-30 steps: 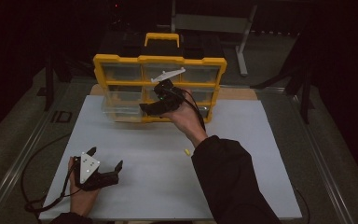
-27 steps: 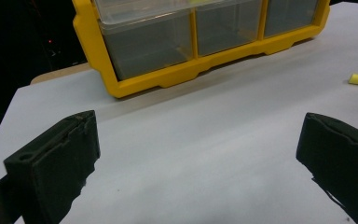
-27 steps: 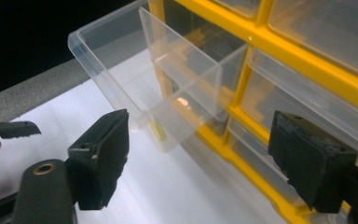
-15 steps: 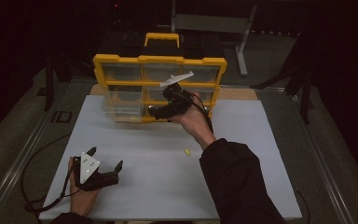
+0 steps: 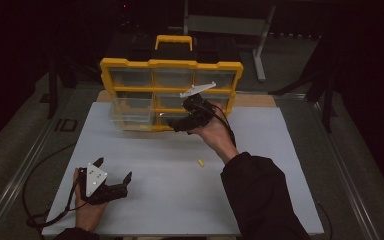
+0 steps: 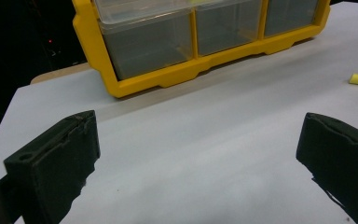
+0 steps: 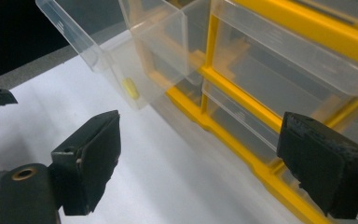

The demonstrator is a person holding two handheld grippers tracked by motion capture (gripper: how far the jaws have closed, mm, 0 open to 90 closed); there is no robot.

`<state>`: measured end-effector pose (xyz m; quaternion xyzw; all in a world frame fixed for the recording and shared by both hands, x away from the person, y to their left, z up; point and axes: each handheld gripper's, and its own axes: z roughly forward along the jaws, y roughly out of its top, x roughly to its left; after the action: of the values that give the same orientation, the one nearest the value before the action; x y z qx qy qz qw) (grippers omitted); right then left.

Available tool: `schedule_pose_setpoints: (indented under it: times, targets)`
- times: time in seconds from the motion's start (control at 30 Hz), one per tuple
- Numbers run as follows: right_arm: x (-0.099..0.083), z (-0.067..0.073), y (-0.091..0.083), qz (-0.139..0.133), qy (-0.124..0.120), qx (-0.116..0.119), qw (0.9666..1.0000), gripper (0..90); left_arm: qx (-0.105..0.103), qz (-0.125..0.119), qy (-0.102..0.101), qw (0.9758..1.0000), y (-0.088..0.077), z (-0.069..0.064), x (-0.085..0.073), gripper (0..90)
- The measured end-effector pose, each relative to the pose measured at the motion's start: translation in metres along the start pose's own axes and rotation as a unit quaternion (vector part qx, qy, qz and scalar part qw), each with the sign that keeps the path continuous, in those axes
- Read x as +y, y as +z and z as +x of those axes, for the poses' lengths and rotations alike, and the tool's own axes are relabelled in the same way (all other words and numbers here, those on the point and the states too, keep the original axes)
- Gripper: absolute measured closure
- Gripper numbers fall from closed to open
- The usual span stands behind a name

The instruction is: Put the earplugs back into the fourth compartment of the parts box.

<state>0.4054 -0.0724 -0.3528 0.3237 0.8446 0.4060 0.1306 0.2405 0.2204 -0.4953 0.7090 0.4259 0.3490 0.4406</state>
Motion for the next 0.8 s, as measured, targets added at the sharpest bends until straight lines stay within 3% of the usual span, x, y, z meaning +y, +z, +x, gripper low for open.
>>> schedule_pose_setpoints:
  times: [0.8]
  targets:
    - [-0.031, -0.008, -0.006, 0.013, -0.001, -0.016, 0.9998, 8.4, 0.001, 0.000, 0.000, 1.0000, 0.000, 0.000, 0.000, 0.0]
